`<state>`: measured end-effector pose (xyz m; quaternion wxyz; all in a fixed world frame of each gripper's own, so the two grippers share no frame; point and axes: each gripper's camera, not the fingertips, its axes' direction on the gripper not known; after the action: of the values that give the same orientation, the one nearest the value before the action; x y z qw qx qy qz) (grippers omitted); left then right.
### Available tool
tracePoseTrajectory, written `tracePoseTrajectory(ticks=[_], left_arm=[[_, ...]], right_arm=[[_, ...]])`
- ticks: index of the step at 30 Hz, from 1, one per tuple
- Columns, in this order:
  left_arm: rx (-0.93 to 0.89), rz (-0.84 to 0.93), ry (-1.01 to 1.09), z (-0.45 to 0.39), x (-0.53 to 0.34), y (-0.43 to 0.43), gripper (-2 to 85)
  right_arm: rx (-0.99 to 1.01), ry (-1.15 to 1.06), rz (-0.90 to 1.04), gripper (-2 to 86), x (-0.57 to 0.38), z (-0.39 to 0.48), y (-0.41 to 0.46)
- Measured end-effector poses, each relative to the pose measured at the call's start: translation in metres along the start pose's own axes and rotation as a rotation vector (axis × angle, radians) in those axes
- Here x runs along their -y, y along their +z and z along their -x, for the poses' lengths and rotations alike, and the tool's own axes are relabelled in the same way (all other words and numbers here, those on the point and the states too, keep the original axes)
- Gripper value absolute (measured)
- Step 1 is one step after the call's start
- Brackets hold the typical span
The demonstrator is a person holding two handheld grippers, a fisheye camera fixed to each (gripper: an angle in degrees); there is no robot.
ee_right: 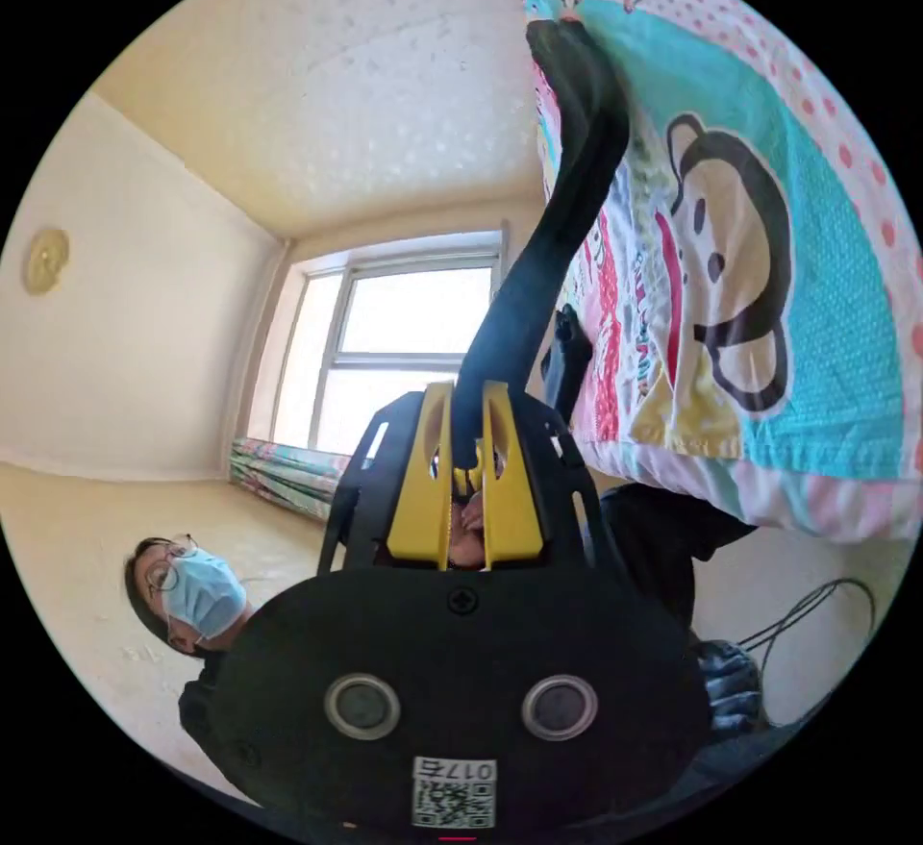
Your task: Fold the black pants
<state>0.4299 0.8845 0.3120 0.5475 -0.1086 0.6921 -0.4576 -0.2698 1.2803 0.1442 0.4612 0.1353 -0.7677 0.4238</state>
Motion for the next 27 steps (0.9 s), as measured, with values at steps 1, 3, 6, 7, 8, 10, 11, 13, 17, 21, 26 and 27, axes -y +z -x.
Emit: tracePoseTrajectory(ticks=[1, 3, 6, 7, 8, 10, 11, 13, 17, 21, 26, 27], left_arm=[[-0.009, 0.007, 0.006, -0.003, -0.007, 0.001, 4.7], [-0.012, 0.051, 0.033, -0.010, -0.039, 0.005, 4.6], [0.069, 0.128, -0.013, 0.005, -0.086, 0.018, 4.2], [0.082, 0.139, -0.043, 0.012, -0.095, 0.020, 4.0], [0.059, 0.156, -0.108, 0.028, -0.110, 0.022, 2.6], [-0.098, 0.127, -0.188, 0.051, -0.124, 0.020, 3.1], [-0.182, 0.101, -0.235, 0.062, -0.127, 0.016, 4.2], [-0.180, 0.069, -0.217, 0.062, -0.119, 0.006, 5.2], [-0.040, -0.030, 0.079, 0.023, -0.051, -0.010, 7.3], [0.185, 0.042, 0.382, -0.013, 0.030, 0.028, 8.7], [0.378, 0.143, 0.391, 0.030, 0.047, 0.102, 8.4], [0.371, 0.167, 0.354, 0.048, 0.037, 0.117, 8.5]], right_arm=[[-0.078, -0.060, 0.030, 4.7, -0.011, 0.014, -0.002], [-0.198, -0.124, 0.078, 4.6, -0.032, 0.022, -0.004], [-0.441, -0.155, 0.144, 5.0, -0.065, -0.010, -0.001], [-0.575, -0.109, 0.160, 5.2, -0.073, -0.038, 0.001], [-0.663, -0.049, 0.168, 5.6, -0.080, -0.067, 0.001], [-0.643, 0.008, 0.169, 6.5, -0.088, -0.101, -0.001], [-0.597, 0.034, 0.137, 7.6, -0.092, -0.115, -0.006], [-0.553, 0.027, 0.070, 8.6, -0.097, -0.122, -0.015], [-0.649, -0.054, -0.011, 9.9, -0.091, -0.119, -0.016], [-0.811, -0.146, 0.021, 10.4, -0.070, -0.118, 0.022], [-1.057, -0.326, 0.211, 11.1, -0.015, -0.143, 0.142], [-1.076, -0.349, 0.235, 11.2, -0.007, -0.149, 0.158]])
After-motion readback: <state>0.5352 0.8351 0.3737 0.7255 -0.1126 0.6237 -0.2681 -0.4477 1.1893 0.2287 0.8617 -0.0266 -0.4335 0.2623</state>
